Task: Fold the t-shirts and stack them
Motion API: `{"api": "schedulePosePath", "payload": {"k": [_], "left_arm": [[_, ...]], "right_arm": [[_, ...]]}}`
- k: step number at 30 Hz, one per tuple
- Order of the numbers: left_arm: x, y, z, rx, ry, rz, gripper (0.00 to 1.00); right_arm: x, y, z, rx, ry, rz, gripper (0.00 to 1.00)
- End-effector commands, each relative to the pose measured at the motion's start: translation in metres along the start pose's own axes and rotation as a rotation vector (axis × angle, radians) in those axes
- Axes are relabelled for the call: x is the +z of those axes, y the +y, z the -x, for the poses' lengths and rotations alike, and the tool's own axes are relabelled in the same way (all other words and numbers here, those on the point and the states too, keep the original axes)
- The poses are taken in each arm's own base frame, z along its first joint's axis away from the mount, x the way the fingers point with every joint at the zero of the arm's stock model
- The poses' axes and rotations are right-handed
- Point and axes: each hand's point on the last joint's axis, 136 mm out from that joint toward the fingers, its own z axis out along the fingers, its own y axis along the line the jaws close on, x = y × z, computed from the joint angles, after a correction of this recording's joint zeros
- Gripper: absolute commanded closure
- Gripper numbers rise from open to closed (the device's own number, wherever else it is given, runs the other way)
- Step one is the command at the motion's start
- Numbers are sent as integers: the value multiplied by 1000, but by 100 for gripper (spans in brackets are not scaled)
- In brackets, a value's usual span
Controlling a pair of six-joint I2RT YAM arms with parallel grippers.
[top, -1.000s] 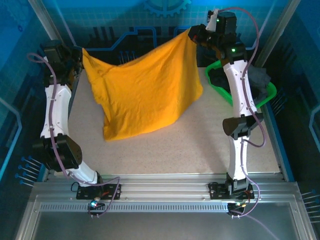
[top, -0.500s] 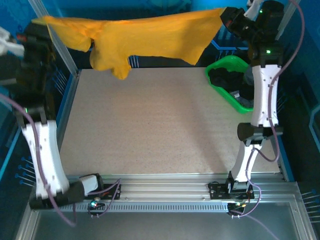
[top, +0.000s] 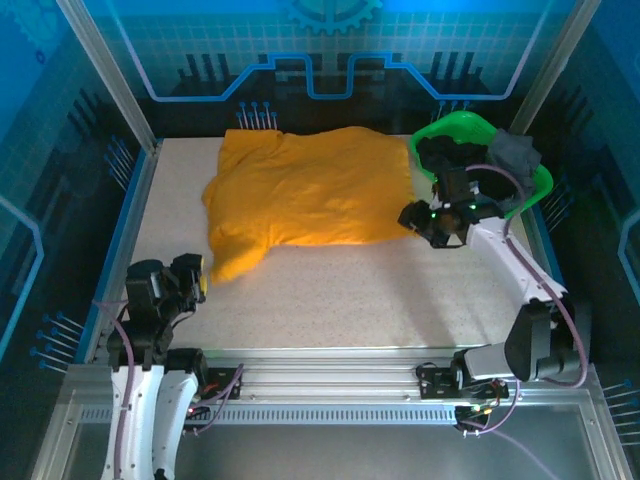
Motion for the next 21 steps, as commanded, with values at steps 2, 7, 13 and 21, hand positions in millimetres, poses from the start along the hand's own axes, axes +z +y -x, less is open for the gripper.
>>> {"api": "schedulePosePath", "payload": {"k": [2,7,13,21], "left_arm": [[5,1,7,25,-33,58,51],[45,-15,17,91,-31,143,60],[110,-14,35,106,-39,245,71],[196,-15,57,158,16,357,70]], "right_arm": [[-3,1,27,-54,-103,-81,43],[27,24,37,-123,-50,-89,47],[83,44,26,-190,81,-79,61],[130,17,29,-134,210,-168,65]]}}
